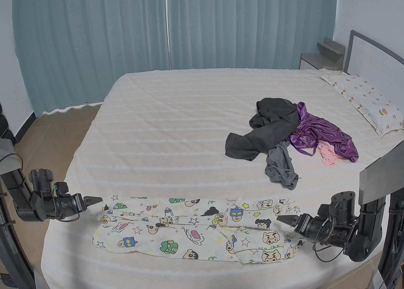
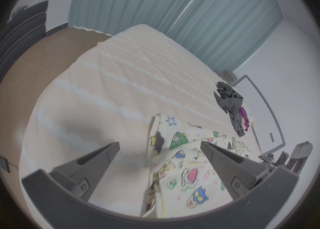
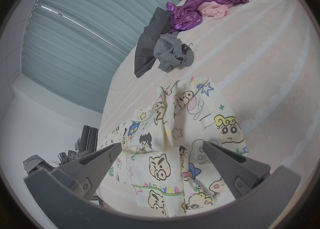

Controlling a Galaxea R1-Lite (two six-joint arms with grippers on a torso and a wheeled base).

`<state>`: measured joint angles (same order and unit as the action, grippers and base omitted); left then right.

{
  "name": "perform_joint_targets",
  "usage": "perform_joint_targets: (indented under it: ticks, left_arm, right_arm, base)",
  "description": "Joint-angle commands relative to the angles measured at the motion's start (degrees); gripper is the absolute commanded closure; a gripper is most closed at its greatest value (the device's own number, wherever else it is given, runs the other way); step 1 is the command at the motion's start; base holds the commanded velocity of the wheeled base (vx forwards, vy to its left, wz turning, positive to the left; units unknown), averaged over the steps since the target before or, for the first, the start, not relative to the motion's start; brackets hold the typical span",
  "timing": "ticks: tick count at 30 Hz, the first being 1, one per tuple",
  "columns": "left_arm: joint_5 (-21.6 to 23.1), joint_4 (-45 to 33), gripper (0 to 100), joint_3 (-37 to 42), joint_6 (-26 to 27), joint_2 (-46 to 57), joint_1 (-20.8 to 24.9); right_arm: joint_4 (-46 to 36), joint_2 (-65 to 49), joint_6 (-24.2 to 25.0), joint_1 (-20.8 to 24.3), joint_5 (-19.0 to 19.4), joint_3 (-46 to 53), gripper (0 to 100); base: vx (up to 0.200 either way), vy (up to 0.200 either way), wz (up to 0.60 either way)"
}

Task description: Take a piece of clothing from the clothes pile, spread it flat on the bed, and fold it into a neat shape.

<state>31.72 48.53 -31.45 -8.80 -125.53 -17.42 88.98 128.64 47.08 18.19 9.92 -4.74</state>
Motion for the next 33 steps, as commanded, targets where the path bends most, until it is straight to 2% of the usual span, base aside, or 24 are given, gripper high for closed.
perform_joint_targets:
  ticks: [1, 5, 7, 16, 17, 28, 29, 33]
  left_arm:
    - [-6.1, 0.1, 0, -3.7, 0.6, -5.6, 5.8]
    - [-7.5, 0.1, 0, -3.3, 5.0, -7.8, 7.1]
    - [-8.2, 0.1, 0, -3.1, 9.2, -8.9, 7.1]
    - [-12.6, 0.3, 0, 0.1, 14.5, -8.9, 9.3]
    - [-13.2, 0.4, 0, 0.9, 16.7, -8.9, 10.3]
    - [-14.9, -0.2, 0, -1.2, 15.7, -9.0, 13.6]
    - [-14.9, -0.2, 100, -1.2, 15.2, -9.0, 13.6]
    - [-14.8, 0.0, 100, -1.3, 14.0, -8.9, 13.6]
  right_arm:
    - [1.0, -1.5, 0.0, 0.2, 0.1, 0.2, 0]
    - [1.0, -1.5, 0.1, 0.2, 0.1, 0.3, 0]
    - [1.0, -1.6, 0.1, 0.3, 0.1, 0.3, 0]
    - [1.0, -1.9, 0.1, 0.4, 0.1, 0.6, 0]
    - [1.0, -1.9, 0.0, 0.6, 0.0, 0.6, 0]
    - [1.0, -2.4, -0.1, 1.1, -0.2, 1.1, 0]
    - [1.0, -2.5, -0.1, 1.1, -0.2, 1.1, 0]
    - [1.0, -2.5, -0.1, 1.1, -0.2, 1.1, 0]
  base:
    - [0.000, 0.000, 0.00]
    - [0.000, 0.000, 0.00]
    - [0.000, 0.000, 0.00]
    - [0.000, 0.000, 0.00]
    - [0.000, 0.000, 0.00]
    - [0.000, 0.000, 0.00]
    - [0.000, 0.000, 0.00]
    - [0.000, 0.000, 0.00]
